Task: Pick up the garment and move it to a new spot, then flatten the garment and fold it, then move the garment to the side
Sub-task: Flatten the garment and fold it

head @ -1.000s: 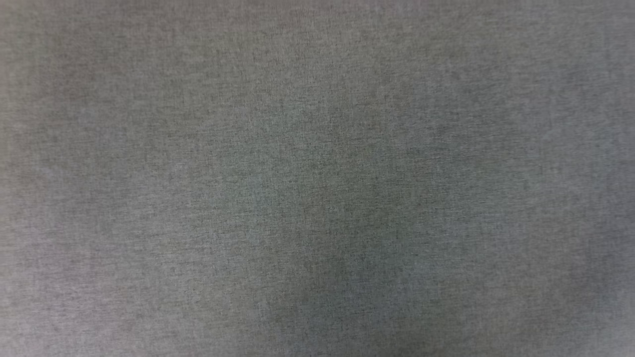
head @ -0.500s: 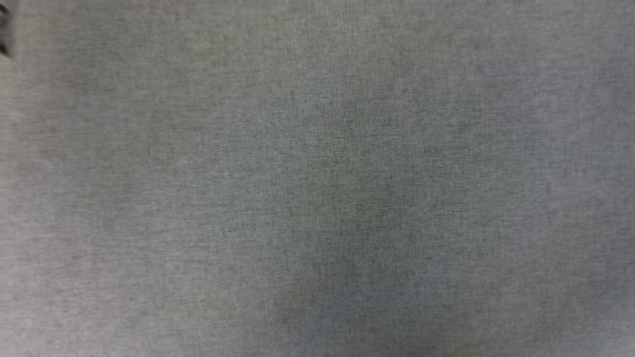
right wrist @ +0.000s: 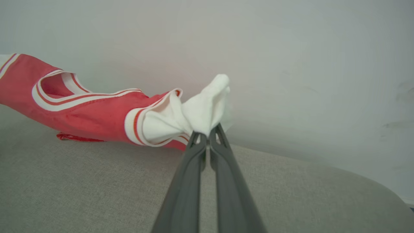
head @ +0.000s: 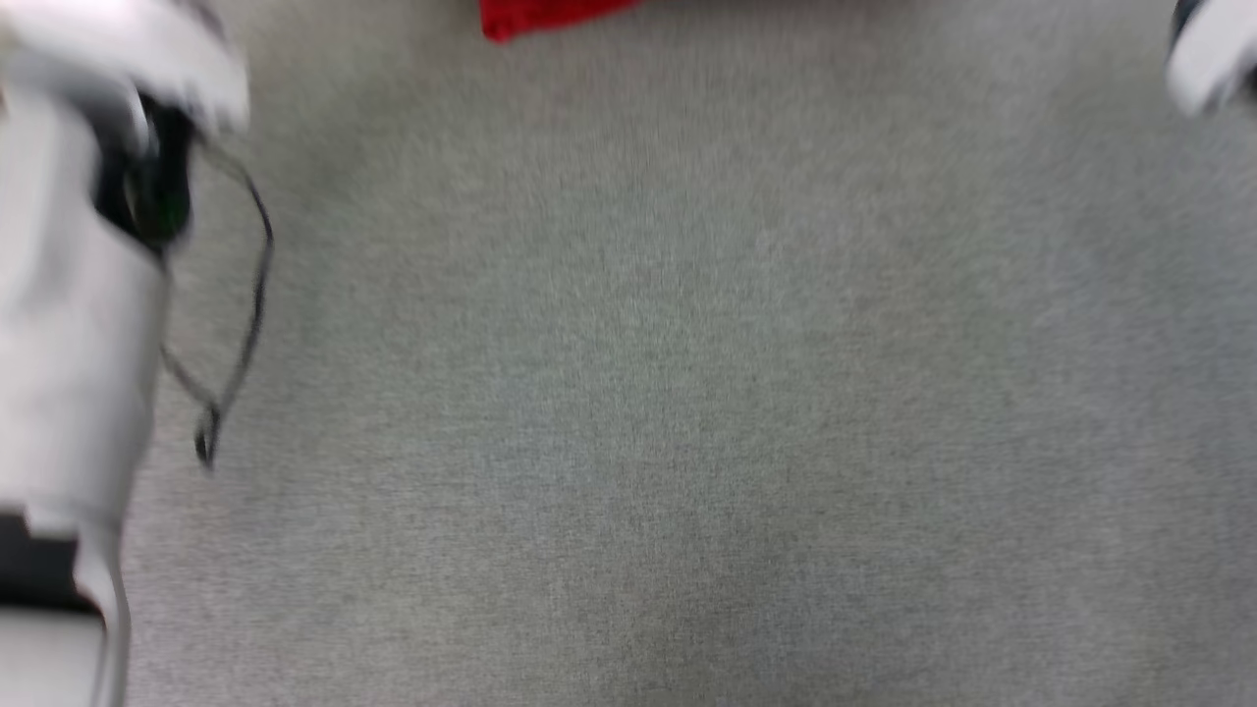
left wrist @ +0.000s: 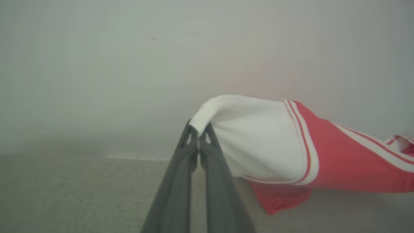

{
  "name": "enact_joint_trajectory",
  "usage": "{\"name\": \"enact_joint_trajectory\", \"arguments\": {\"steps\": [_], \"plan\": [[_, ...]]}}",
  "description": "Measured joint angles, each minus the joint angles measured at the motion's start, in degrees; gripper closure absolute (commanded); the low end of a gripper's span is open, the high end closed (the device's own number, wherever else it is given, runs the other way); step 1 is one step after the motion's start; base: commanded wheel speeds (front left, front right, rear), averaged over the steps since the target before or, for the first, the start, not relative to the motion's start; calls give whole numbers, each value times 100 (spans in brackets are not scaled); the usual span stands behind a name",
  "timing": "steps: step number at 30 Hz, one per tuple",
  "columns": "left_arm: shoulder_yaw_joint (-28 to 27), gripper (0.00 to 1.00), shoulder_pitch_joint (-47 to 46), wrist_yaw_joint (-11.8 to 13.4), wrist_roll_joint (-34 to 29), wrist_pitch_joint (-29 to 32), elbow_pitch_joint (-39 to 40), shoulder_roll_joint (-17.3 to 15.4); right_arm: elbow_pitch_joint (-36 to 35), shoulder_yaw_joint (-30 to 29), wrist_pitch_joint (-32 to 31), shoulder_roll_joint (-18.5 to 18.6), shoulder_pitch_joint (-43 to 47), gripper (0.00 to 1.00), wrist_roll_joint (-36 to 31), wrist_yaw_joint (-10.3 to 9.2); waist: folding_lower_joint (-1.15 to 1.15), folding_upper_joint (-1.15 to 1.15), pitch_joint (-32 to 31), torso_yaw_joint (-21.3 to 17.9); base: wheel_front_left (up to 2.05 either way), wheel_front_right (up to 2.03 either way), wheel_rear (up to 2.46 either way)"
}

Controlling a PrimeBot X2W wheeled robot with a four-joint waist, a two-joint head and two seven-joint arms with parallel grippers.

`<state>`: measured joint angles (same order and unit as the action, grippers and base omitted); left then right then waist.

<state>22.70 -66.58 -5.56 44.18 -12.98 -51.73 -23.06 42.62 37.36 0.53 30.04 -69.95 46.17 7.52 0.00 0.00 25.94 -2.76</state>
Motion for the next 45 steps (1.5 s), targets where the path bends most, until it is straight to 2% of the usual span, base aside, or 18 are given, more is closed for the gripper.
{"name": "enact_joint_trajectory", "arguments": {"steps": [4, 10, 18, 24, 29, 33, 34, 35, 36, 41, 45], "plan": [[-30, 100, 1124, 36, 105, -59, 334, -63, -257, 51, 64, 85, 978, 100, 194, -1, 0, 0, -463, 15, 0, 0, 0], [-79, 100, 2928, 378, 283, -92, 1145, -230, -679, -3, 96, 188, 2383, 100, 319, 0, -1, 0, -1154, 22, 0, 0, 0], [4, 100, 5055, 1148, 446, 379, 2838, -549, -1236, -415, -144, 302, 4242, 100, 419, 0, -2, 0, -1887, 65, 0, 0, 0], [-4, 100, 6491, 1850, 654, 816, 4073, -815, -1735, -855, -702, 290, 5600, 100, 279, -1, -2, 0, -2348, 68, 0, 0, 0], [18, 100, 7322, 2251, 736, 1032, 4765, -979, -2205, -1454, -1339, 146, 6748, 100, 70, -1, -2, 0, -2611, 104, 0, 0, 0], [-4, 100, 7638, 2487, 732, 1053, 5149, -1048, -2668, -2109, -1920, -135, 7532, 100, -168, -1, -2, 0, -2638, 165, 0, 0, 0], [-8, 100, 7680, 2532, 730, 1027, 5227, -1045, -2785, -2302, -2053, -220, 7678, 95, -229, -1, -1, 0, -2627, 175, 0, 0, 0], [-9, 100, 7699, 2559, 701, 998, 5289, -1036, -2914, -2492, -2146, -302, 7803, 67, -331, -1, -2, 0, -2613, 183, 0, 0, 0], [3, 100, 7702, 2596, 666, 992, 5352, -1032, -3080, -2689, -2193, -397, 7906, 0, -457, -1, -2, 0, -2593, 193, 0, 0, 0], [120, 100, 7574, 2625, 477, 920, 5613, -966, -3799, -3747, -2297, -943, 7941, 0, -1043, -1, 0, 0, -2441, 279, 0, 0, 0], [167, 100, 7304, 2632, 318, 869, 5817, -946, -3941, -4570, -2206, -1224, 7343, 0, -1585, -2, 0, 0, -2249, 375, 0, 0, 0]]}}
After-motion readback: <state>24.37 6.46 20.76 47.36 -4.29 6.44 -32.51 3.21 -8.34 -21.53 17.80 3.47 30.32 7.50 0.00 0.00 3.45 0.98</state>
